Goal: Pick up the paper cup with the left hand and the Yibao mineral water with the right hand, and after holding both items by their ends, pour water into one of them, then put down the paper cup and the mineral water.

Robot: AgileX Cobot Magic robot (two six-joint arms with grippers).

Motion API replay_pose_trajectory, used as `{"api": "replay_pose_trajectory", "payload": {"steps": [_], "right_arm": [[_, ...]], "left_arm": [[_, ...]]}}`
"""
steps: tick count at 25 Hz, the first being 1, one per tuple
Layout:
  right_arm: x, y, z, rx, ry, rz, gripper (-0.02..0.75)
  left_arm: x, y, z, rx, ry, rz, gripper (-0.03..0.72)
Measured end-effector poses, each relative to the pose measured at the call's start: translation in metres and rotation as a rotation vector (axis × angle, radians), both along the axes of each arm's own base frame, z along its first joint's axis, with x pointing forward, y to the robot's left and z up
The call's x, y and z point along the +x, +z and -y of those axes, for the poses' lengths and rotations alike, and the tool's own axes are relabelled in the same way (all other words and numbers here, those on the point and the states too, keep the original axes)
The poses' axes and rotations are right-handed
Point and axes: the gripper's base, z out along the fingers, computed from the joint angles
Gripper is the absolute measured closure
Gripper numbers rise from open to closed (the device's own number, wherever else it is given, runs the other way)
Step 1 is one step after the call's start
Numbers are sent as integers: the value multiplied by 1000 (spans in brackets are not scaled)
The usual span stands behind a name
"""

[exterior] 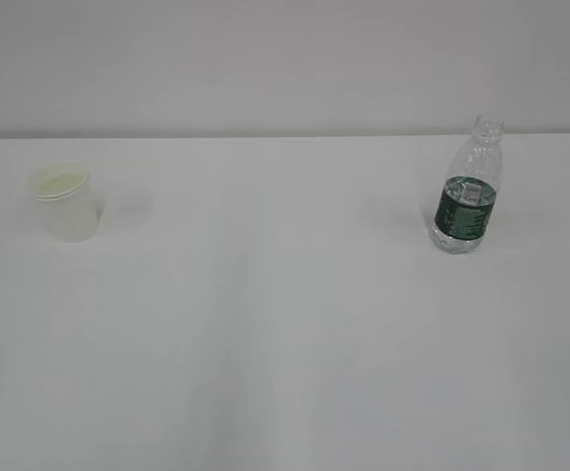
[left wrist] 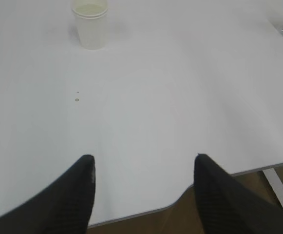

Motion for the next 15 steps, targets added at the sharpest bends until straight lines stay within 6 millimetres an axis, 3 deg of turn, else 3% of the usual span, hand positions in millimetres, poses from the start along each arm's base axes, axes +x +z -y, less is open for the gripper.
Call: {"api": "replay_pose_trajectory", "payload": {"steps": [15], "right_arm": [[0,0,0,0,0,0,148]], "left_arm": [[0,0,0,-1,1,0,226]]}}
